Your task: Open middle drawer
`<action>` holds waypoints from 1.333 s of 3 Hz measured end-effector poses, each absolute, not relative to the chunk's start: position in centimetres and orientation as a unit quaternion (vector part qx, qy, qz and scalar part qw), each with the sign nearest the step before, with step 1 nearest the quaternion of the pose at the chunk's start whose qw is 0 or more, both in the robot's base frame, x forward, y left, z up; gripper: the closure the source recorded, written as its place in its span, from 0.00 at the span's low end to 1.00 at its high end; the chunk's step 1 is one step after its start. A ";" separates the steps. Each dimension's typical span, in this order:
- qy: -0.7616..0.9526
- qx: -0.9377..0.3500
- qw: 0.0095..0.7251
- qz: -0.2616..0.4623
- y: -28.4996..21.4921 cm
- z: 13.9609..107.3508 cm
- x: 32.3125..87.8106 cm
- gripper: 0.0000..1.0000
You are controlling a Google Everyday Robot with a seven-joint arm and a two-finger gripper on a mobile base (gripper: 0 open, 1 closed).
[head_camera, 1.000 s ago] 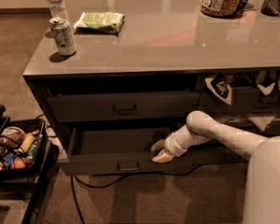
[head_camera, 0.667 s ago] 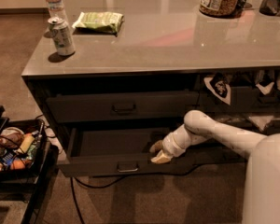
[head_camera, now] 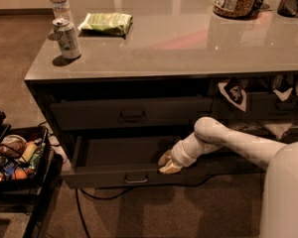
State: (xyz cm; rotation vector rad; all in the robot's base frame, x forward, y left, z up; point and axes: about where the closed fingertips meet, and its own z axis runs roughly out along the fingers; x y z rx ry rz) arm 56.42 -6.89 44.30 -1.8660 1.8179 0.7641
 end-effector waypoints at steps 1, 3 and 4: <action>0.651 -0.673 0.225 0.270 -5.9 44.5 56.6 0.35; 0.646 -0.661 0.296 0.241 -5.1 44.5 58.3 0.00; 0.642 -0.652 0.332 0.230 -5.1 44.5 59.1 0.00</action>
Offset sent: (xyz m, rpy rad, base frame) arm 0.0236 0.0147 0.0084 0.0735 -0.1881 -0.0920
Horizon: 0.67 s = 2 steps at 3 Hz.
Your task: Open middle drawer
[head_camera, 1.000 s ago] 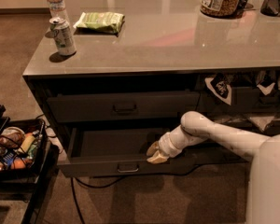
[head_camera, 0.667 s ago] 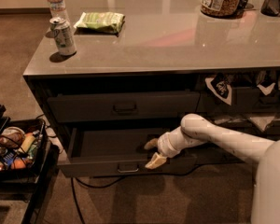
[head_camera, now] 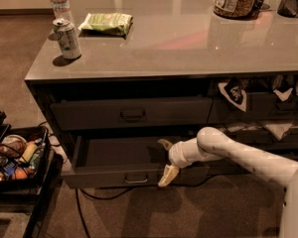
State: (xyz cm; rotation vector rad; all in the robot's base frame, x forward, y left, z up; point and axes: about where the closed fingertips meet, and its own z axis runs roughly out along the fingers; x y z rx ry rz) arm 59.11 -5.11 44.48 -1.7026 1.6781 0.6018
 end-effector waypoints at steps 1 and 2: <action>0.638 -0.625 0.398 0.210 -5.8 44.7 60.8 0.00; 0.628 -0.600 0.461 0.183 -7.4 45.9 62.3 0.00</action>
Offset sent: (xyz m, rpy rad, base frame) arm 0.0495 -0.0515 0.0341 0.2299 -0.3552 -0.2299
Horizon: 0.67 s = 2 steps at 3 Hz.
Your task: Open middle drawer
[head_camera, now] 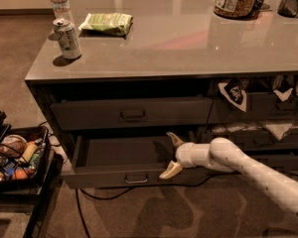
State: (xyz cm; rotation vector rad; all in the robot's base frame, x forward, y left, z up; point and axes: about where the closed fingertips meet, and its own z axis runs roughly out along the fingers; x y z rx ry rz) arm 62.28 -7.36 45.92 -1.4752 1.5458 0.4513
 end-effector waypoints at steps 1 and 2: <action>0.627 -0.594 0.476 0.166 -8.8 47.4 62.6 0.00; 0.627 -0.594 0.476 0.166 -8.8 47.4 62.6 0.00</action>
Offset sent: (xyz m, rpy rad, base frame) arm 0.0026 -0.0109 0.0117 0.0028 -0.0336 -0.0221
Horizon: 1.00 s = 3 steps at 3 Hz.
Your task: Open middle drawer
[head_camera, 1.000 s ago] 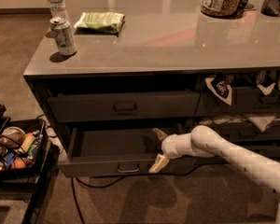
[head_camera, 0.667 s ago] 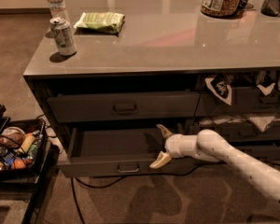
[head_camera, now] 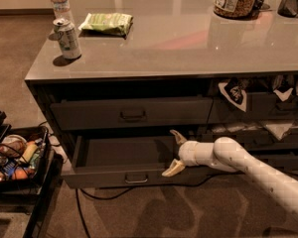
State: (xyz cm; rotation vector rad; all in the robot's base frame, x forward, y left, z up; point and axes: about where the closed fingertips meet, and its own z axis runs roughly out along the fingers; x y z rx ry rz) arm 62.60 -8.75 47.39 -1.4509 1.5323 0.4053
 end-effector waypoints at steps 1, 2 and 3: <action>0.627 -0.594 0.476 0.166 -8.7 47.4 62.6 0.19; 0.627 -0.594 0.476 0.166 -8.7 47.4 62.6 0.42; 0.627 -0.594 0.476 0.166 -8.7 47.4 62.6 0.65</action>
Offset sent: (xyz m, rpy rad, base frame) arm 0.0000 0.0000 0.0000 0.0000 0.0000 0.0000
